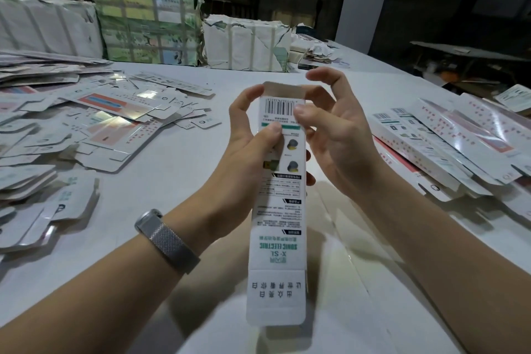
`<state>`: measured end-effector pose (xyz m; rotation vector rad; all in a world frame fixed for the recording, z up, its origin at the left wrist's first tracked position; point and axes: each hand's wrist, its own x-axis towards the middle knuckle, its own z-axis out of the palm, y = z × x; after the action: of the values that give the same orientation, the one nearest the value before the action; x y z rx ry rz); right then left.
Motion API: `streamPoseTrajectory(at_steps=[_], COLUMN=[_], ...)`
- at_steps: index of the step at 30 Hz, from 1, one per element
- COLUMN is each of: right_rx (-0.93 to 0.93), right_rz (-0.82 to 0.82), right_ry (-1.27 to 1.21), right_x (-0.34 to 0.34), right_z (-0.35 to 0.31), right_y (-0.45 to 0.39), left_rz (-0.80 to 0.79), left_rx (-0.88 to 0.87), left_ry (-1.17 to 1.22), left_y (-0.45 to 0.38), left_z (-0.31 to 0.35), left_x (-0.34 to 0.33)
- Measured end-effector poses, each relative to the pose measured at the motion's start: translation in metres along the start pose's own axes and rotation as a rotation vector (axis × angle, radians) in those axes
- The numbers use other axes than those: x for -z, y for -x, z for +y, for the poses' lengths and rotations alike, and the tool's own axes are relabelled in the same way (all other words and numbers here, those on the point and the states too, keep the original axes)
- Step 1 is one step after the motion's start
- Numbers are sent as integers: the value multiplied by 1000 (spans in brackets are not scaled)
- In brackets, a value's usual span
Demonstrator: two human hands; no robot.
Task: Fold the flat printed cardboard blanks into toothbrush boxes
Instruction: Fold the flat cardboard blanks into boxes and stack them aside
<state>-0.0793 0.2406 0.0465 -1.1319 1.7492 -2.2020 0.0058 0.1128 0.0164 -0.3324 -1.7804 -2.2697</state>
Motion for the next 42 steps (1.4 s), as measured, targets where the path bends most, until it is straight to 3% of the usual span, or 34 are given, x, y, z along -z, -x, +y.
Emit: streamPoseTrajectory(at_steps=[11, 19, 26, 42], right_rx=[-132, 1, -74, -7], right_rz=[-25, 56, -44, -177], right_ry=[137, 272, 217, 147], right_x=[7, 16, 19, 24], right_z=[-6, -10, -12, -5], right_y=[-4, -5, -6, -7], left_rz=[-51, -128, -114, -61], left_rx=[-3, 41, 52, 63], left_ry=[-188, -127, -88, -49], left_y=[1, 3, 2, 4], left_z=[-2, 1, 2, 13], left_x=[-3, 0, 2, 3])
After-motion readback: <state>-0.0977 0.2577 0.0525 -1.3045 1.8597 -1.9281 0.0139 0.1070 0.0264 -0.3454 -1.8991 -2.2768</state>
